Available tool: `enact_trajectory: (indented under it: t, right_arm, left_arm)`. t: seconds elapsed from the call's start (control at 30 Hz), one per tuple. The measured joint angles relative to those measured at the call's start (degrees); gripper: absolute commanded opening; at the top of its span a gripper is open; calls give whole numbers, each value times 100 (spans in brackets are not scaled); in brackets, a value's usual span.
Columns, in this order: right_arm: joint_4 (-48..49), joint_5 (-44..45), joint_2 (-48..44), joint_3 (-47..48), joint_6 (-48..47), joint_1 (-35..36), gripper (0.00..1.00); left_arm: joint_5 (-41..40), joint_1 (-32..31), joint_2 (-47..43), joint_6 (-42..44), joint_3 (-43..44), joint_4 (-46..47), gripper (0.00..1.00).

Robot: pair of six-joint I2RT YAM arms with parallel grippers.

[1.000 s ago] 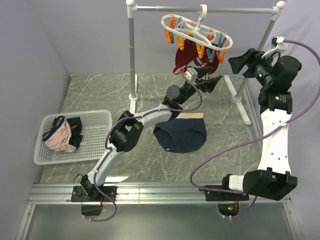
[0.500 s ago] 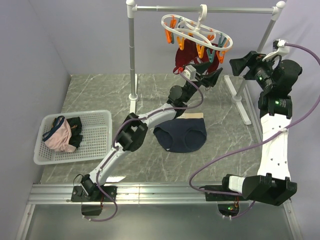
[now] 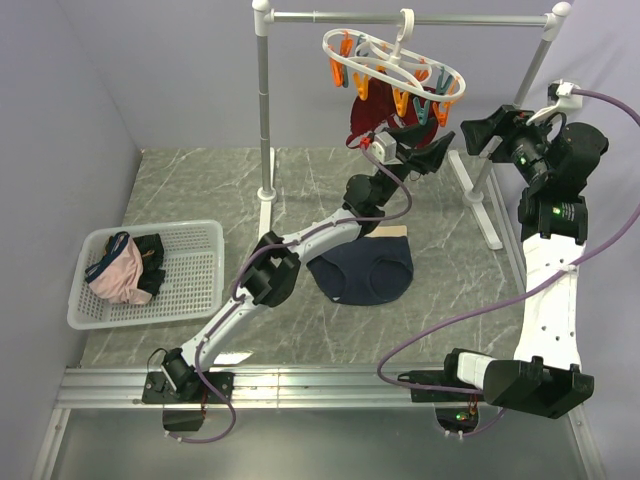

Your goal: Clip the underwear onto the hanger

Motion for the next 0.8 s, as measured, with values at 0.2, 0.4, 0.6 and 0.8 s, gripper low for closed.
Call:
enact_trajectory:
  t: [0.2, 0.4, 0.6, 0.8]
  right_arm:
    - [-92, 22, 0, 9, -22, 0, 89]
    - [-157, 17, 0, 11, -17, 0, 89]
    - [-181, -28, 0, 42, 4, 0, 89]
    - [-184, -114, 4, 48, 42, 0, 89]
  left_arm:
    - [-85, -15, 9, -94, 98, 24, 46]
    - [-249, 0, 52, -146, 168, 46, 41]
    - [-275, 7, 109, -188, 181, 42, 36]
    - [-275, 9, 109, -186, 192, 48, 27]
